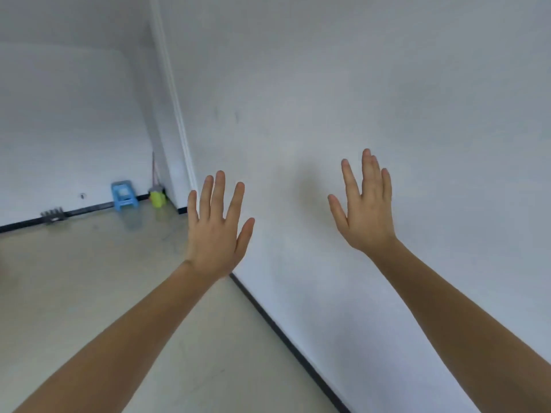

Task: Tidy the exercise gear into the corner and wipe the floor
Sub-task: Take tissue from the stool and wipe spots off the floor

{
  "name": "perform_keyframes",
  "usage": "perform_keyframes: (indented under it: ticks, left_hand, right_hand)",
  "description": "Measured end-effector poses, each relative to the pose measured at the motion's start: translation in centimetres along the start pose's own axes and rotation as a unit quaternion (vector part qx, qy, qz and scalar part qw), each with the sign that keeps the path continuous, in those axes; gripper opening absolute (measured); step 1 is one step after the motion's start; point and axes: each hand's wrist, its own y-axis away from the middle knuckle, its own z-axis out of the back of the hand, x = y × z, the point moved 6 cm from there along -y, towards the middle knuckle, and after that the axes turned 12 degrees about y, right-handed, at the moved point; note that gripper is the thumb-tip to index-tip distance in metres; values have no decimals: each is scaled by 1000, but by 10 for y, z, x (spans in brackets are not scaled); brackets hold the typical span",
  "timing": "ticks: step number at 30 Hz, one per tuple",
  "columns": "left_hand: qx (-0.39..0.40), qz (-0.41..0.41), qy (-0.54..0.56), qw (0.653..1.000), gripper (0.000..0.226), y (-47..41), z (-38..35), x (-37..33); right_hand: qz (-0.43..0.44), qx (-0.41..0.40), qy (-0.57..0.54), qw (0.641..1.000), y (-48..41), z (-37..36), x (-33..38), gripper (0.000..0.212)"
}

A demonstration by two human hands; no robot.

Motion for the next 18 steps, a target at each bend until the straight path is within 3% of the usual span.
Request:
perform_keyframes:
  ticks: [3, 7, 13, 18]
  left_hand:
    - [11, 73, -69, 995, 63, 42, 48, 118]
    - [20, 149, -140, 979, 65, 81, 84, 226]
    - [14, 236, -183, 954, 65, 108, 71, 342]
    - [42, 223, -226, 947, 63, 91, 21, 448]
  right_hand:
    - [29, 31, -71, 997, -24, -51, 135, 65]
    - [89, 34, -147, 984, -54, -90, 270, 65]
    - [127, 45, -232, 963, -85, -172, 404, 66]
    - [130, 66, -270, 952, -119, -280, 490, 67]
